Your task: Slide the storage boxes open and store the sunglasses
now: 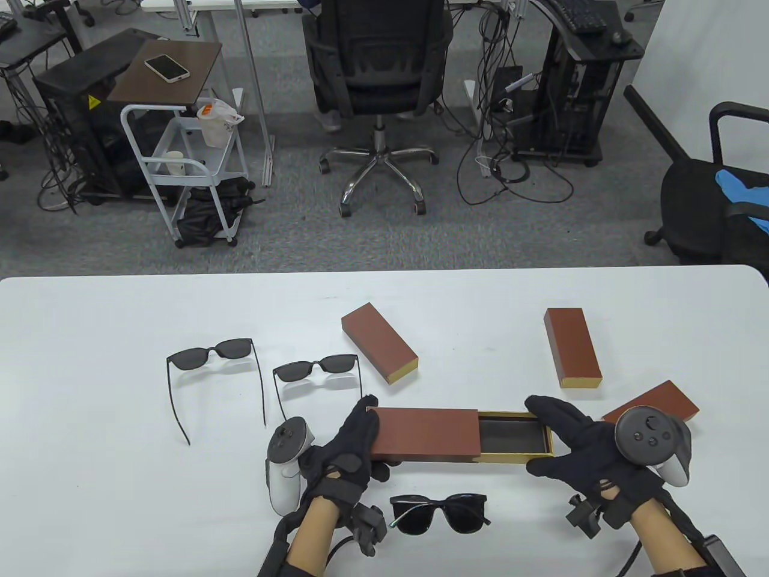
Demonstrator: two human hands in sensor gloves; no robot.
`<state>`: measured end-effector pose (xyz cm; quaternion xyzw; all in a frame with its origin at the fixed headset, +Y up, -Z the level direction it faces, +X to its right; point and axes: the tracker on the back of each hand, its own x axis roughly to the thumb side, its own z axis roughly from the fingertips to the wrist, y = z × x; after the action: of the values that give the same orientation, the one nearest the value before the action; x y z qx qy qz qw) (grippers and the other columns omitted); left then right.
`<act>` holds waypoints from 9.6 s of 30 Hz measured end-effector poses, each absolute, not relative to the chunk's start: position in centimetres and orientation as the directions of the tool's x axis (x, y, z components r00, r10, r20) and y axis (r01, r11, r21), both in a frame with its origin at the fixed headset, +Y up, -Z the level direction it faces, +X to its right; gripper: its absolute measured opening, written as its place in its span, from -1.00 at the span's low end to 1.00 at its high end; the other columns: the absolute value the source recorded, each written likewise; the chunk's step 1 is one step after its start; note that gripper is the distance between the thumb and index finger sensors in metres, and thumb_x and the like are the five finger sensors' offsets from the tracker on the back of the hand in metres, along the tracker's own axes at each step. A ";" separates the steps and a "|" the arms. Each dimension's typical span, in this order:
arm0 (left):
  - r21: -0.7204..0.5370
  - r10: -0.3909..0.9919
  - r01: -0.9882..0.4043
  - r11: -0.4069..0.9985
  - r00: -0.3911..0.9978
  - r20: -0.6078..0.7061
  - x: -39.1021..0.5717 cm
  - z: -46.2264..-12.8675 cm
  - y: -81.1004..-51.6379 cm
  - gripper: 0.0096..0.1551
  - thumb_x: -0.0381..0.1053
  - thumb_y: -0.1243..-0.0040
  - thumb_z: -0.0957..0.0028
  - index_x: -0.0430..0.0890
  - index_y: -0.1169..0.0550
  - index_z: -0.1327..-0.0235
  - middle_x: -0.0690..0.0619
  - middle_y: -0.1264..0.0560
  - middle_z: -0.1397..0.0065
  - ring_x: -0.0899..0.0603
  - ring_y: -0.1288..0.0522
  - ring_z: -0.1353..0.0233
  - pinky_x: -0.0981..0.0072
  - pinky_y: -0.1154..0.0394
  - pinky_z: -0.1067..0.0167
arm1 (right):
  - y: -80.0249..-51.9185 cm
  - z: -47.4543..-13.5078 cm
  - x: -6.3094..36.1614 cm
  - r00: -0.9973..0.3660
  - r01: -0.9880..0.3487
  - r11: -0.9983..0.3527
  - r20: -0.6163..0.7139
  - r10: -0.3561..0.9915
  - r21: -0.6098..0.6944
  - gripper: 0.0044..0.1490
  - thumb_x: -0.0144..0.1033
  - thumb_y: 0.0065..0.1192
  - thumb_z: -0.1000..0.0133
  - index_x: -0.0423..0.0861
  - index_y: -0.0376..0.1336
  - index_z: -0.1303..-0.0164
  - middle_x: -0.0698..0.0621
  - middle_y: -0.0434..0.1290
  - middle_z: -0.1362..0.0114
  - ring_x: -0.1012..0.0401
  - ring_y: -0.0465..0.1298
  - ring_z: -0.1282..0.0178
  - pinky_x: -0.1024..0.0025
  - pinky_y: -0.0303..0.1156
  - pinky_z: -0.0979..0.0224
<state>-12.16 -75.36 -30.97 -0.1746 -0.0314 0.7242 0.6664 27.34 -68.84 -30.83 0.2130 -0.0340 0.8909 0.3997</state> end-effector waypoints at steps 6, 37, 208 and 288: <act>-0.099 0.983 -0.988 -0.115 -0.099 -0.153 -13.6 -30.9 -75.2 -0.14 0.35 0.10 -0.15 -0.03 -0.13 -0.64 -0.12 -0.53 -0.24 -0.14 -0.62 0.04 0.15 -0.58 0.21 | -70.3 -30.8 26.3 -0.614 -0.696 -0.695 0.355 0.706 0.178 0.34 -0.01 0.66 0.39 0.06 -0.14 -0.42 -0.14 0.02 -0.58 -0.13 0.26 -0.48 -0.03 0.26 -0.49; 0.160 0.983 -0.984 -0.072 -0.097 -0.155 -17.4 -30.9 -76.3 -0.15 0.42 0.07 -0.12 -0.03 -0.28 -0.57 -0.09 -0.63 -0.08 -0.09 -0.67 0.19 0.18 -0.60 0.34 | -75.2 -27.9 10.0 -0.789 0.028 -1.000 0.614 -0.018 0.007 -0.51 -0.10 0.53 0.29 0.06 0.52 0.16 -0.04 0.68 0.03 0.03 0.66 0.07 0.07 0.57 -0.07; 0.064 0.731 -0.732 0.678 0.681 0.044 -13.6 -31.2 -73.4 -0.22 0.33 -0.05 -0.03 0.06 -0.38 -0.52 -0.07 -0.50 -0.48 -0.30 -0.54 -0.37 -0.24 -0.47 -0.21 | -70.0 -39.9 17.1 -0.882 -0.462 -0.846 0.236 0.407 -0.267 -0.06 0.18 0.61 0.40 0.20 0.28 -0.21 -0.26 0.40 -0.34 -0.20 0.55 -0.16 0.05 0.58 -0.16; 0.067 0.013 -0.002 0.998 0.987 -0.163 -19.0 -42.1 -70.3 -0.13 0.04 -0.56 0.18 0.13 -0.45 -0.48 0.01 -0.38 -0.61 -0.24 -0.41 -0.55 -0.21 -0.42 -0.33 | -73.7 -31.7 23.5 -0.977 -0.200 -0.979 0.083 0.197 -0.034 -0.24 0.05 0.42 0.23 0.06 0.32 -0.19 -0.14 0.34 -0.44 -0.16 0.37 -0.40 0.00 0.38 -0.40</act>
<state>-19.05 -70.34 -42.06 0.0336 0.0819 0.0036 0.9961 23.53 -73.72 -31.73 0.0395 -0.0209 0.9940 0.0999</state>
